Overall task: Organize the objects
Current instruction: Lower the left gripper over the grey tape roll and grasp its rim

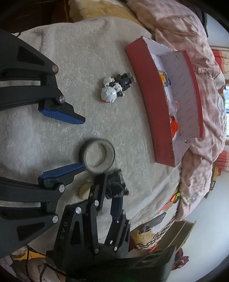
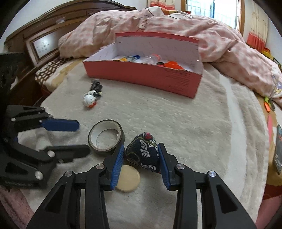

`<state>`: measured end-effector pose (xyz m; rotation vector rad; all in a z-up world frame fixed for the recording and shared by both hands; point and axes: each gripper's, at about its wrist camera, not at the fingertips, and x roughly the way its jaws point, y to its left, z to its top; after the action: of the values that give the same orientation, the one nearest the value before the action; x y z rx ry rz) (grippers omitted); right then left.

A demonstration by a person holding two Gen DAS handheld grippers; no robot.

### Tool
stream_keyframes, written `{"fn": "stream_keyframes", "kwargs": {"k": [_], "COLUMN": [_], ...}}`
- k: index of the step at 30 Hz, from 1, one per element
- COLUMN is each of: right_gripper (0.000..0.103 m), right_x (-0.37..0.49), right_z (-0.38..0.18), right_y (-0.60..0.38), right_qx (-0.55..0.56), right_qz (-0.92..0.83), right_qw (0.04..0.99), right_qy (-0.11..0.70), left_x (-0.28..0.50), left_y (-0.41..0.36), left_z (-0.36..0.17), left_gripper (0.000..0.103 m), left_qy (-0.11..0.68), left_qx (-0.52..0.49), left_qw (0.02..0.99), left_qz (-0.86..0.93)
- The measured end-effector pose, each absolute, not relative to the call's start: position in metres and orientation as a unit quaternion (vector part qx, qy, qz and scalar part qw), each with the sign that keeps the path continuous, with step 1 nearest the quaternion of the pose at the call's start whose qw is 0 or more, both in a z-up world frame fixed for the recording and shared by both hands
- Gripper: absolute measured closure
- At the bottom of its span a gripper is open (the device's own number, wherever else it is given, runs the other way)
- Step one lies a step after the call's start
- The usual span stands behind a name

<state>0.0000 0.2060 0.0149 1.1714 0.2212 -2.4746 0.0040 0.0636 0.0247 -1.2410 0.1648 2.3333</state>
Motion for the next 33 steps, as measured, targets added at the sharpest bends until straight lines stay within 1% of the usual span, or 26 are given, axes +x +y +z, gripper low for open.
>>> {"fn": "stream_keyframes", "kwargs": {"k": [4,6,12,28,33], "right_gripper": [0.064,0.064,0.064,0.062,0.060], "right_x": [0.003,0.003,0.002,-0.002,0.002], "right_z": [0.016,0.017,0.024,0.005,0.003], "right_y": [0.199,0.199,0.217,0.238,0.234], "right_qx": [0.415,0.412,0.411,0.430,0.423], "right_qz": [-0.879,-0.881,-0.891,-0.887,-0.892], "right_qw": [0.222,0.214,0.186,0.167,0.160], "right_qy": [0.081,0.085,0.055,-0.012,-0.002], "left_x": [0.004,0.002,-0.007,-0.020,-0.017], "left_y": [0.068,0.070,0.077,0.092,0.088], "left_z": [0.022,0.021,0.020,0.016,0.020], "left_gripper": [0.056,0.056,0.056,0.057,0.057], "left_qy": [0.073,0.074,0.067,0.072,0.069], "left_qx": [-0.454,-0.455,-0.457,-0.457,-0.450], "left_qw": [0.243,0.242,0.244,0.237,0.236], "left_qz": [0.854,0.854,0.853,0.854,0.859]}}
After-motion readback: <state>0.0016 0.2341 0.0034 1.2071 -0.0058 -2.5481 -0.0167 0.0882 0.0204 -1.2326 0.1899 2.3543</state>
